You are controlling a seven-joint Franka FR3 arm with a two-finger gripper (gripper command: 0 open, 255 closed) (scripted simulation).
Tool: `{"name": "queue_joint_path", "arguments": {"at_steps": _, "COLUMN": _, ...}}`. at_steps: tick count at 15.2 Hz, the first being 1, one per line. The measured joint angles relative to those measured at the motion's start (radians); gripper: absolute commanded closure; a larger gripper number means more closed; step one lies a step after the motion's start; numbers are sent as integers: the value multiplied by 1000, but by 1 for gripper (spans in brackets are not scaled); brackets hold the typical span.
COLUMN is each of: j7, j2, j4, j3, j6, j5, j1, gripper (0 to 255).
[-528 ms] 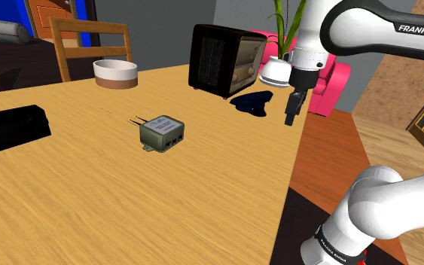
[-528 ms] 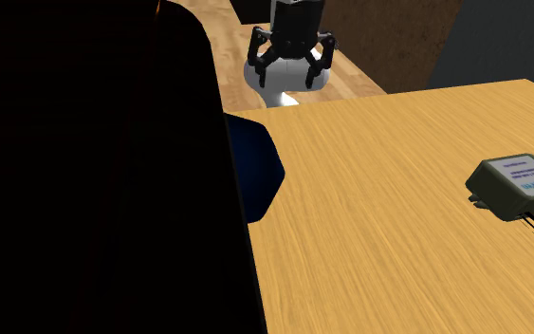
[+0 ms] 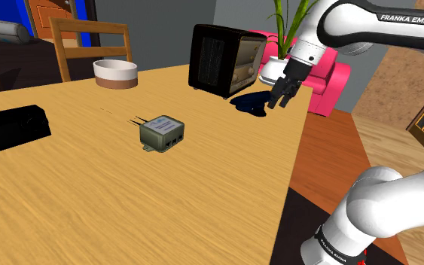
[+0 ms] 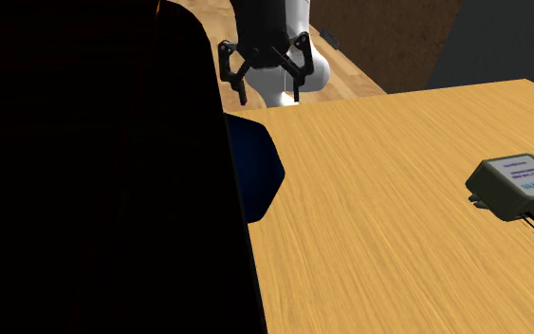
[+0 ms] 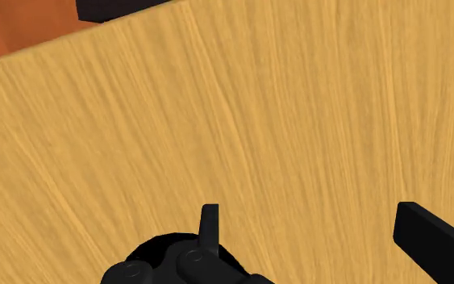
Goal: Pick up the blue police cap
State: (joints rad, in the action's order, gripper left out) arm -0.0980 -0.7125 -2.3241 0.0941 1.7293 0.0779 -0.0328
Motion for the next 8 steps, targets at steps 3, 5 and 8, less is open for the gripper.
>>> {"name": "queue_joint_path", "arguments": {"at_steps": 3, "j7": 12, "j2": 30, "j4": -10, "j3": 72, "j6": 139, "j5": 93, "j1": -12, "gripper": 0}}
{"name": "queue_joint_path", "arguments": {"at_steps": 5, "j7": 7, "j2": 48, "j4": -21, "j3": 126, "j6": 230, "j5": 162, "j1": -16, "gripper": 0}}
{"name": "queue_joint_path", "arguments": {"at_steps": 8, "j7": -7, "j2": 72, "j4": -43, "j3": 201, "j6": 365, "j5": 280, "j1": -6, "gripper": 0}}
